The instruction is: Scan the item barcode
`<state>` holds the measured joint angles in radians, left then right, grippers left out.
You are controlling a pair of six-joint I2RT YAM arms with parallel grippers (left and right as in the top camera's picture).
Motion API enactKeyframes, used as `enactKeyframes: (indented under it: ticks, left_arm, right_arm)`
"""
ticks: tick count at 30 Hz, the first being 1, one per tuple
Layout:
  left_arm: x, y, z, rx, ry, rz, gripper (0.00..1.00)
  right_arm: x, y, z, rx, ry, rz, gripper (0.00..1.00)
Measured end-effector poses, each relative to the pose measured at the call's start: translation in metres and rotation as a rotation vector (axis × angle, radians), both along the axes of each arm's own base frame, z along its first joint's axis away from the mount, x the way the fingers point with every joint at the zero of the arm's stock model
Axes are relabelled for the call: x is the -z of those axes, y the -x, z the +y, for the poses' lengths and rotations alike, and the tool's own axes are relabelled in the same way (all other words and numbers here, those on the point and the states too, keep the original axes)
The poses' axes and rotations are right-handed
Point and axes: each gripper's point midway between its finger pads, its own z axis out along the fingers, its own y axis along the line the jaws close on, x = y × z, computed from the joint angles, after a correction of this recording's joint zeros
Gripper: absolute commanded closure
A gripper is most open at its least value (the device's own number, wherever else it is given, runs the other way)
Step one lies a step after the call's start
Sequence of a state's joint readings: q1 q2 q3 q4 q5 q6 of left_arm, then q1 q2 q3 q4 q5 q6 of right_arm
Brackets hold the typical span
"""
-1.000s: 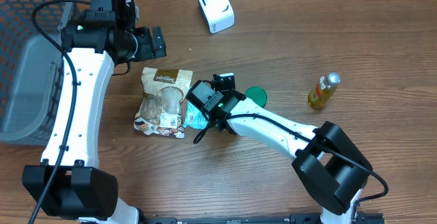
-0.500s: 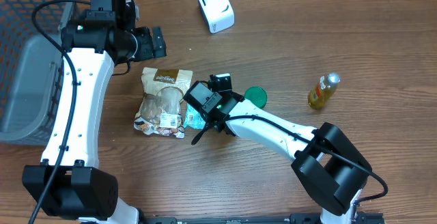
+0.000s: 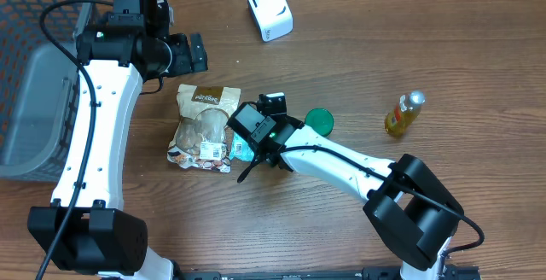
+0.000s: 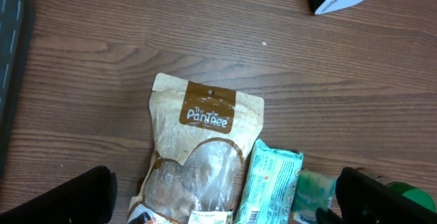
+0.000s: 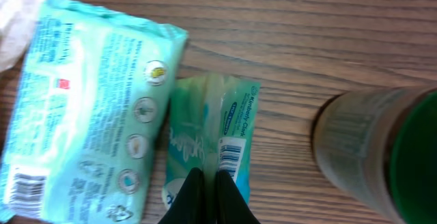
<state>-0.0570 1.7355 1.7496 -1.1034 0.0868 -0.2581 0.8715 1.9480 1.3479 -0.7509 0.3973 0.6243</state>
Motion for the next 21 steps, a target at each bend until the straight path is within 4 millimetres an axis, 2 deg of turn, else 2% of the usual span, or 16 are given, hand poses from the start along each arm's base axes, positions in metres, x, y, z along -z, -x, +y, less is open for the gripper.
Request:
enactKeyframes:
  ticks: [4,21]
  left_arm:
    - [0.000,0.000,0.000,0.000,0.000,0.000,0.00]
    - [0.000,0.000,0.000,0.000,0.000,0.000,0.00]
  right_arm:
    - [-0.001,0.003,0.006,-0.014,-0.008,-0.005,0.95]
    - [-0.001,0.003,0.032,-0.046,-0.130,0.017,0.75]
